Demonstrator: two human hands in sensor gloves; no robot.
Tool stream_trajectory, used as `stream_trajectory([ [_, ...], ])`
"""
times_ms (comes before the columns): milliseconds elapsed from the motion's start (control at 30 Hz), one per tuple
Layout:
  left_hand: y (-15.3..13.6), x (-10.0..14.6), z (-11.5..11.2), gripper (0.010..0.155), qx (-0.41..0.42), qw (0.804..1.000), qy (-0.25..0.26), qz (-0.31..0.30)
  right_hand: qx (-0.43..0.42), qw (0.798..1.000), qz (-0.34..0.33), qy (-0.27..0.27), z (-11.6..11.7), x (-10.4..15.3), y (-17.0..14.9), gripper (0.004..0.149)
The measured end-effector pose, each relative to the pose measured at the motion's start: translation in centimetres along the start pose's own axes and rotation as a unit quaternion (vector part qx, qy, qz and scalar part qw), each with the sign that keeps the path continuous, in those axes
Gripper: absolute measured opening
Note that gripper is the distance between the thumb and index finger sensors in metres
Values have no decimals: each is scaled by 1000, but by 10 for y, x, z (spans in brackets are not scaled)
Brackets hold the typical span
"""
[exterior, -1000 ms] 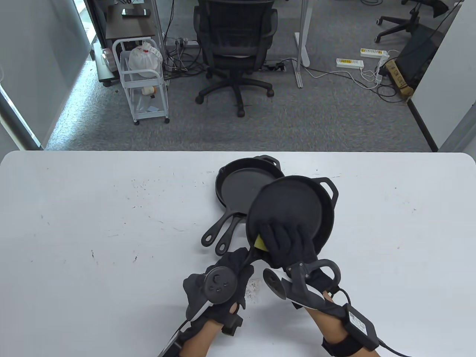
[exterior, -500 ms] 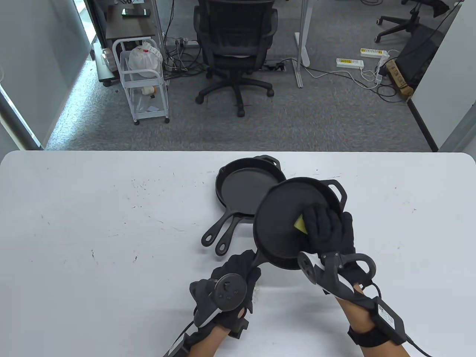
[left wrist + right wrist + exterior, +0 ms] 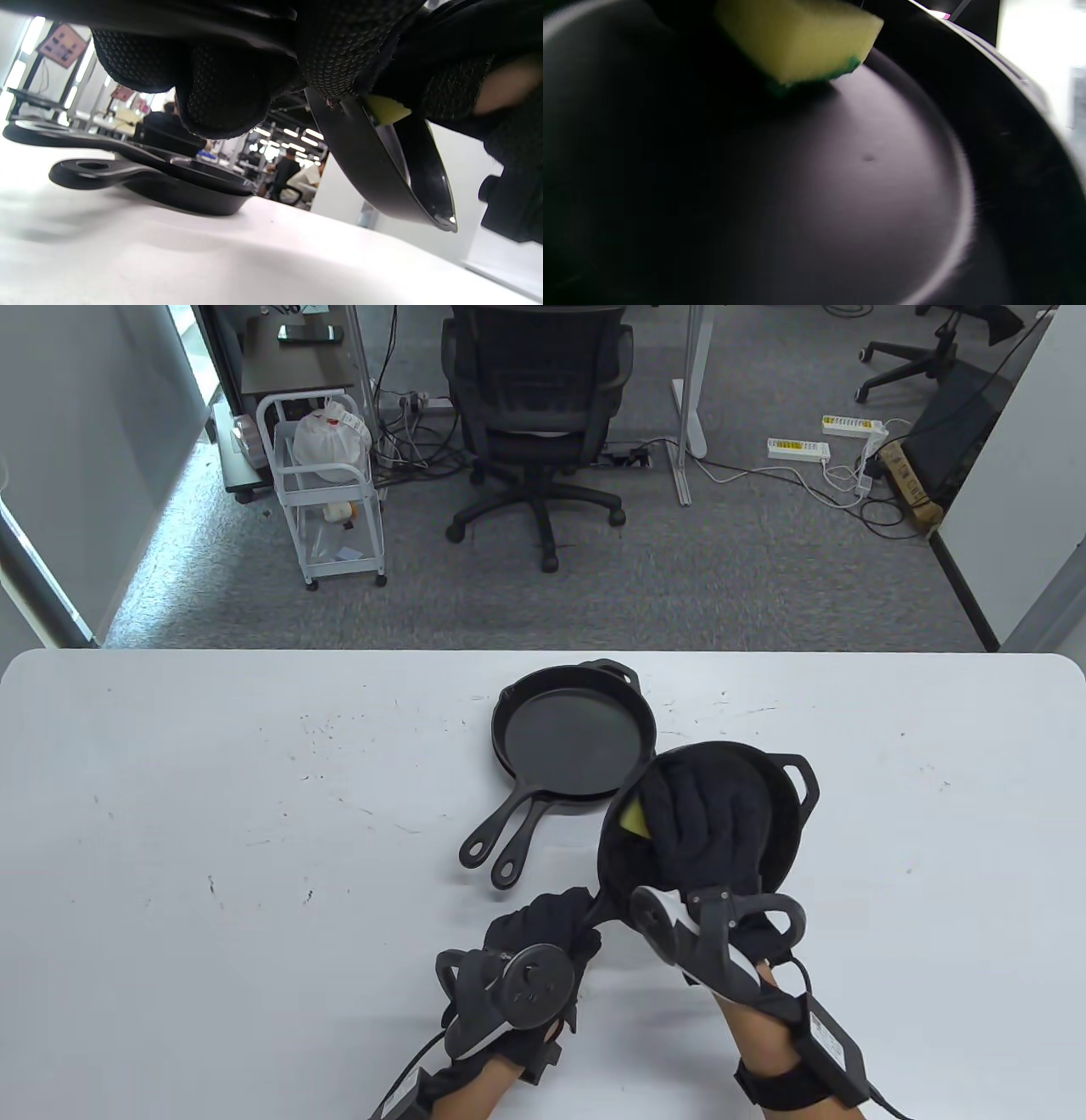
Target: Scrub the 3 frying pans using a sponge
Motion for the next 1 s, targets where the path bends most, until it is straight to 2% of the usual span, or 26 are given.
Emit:
stream_trajectory([
  [67, 1, 0, 2, 59, -29, 1000, 8, -5, 6, 999, 32, 5, 5, 2, -24, 75],
  [167, -3, 1, 6, 59, -29, 999, 24, 13, -6, 999, 24, 34, 23, 10, -36, 74],
  [300, -17, 5, 11, 58, -15, 997, 41, 57, 53, 993, -62, 90, 50, 24, -2, 75],
  [333, -22, 5, 12, 58, 1, 997, 44, 69, 54, 991, -78, 90, 52, 27, 8, 73],
  [433, -27, 6, 12, 58, -1, 997, 35, 71, 82, 987, -115, 75, 48, 28, 40, 72],
  [533, -24, 5, 8, 57, 1, 998, 24, 62, 42, 988, -139, 47, 38, 20, 58, 74],
  [600, -21, 4, 7, 58, -1, 998, 17, 52, 21, 991, -128, 26, 31, 14, 59, 78],
  [700, -16, 2, 4, 58, 6, 999, 4, 35, 6, 997, -80, 12, 21, 1, 44, 81],
  [833, -12, 1, 9, 58, -4, 1000, 10, 26, -56, 997, -53, -1, 18, -2, 21, 79],
  [867, -11, 1, 9, 58, -9, 1000, 5, 22, -48, 998, -45, -8, 17, 1, 19, 77],
  [900, -9, 2, 9, 58, -18, 1000, 1, 22, 3, 1000, -25, -11, 16, 2, 15, 77],
  [967, -10, 2, 11, 58, -38, 999, 9, 22, 50, 999, -12, 18, 22, 4, 7, 78],
  [1000, -12, 3, 13, 58, -35, 999, 21, 30, 46, 998, 2, 38, 29, 6, 0, 77],
])
Point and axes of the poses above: the tracker on the back of each hand, its own y axis roughly to the thumb side, its own x axis roughly from the fingertips to the wrist, z = x × y, the point moved 5 cm from there along -x, roughly from the wrist to the fingertips, and after that the axes turned 14 degrees about -z, right-handed, at the moved point
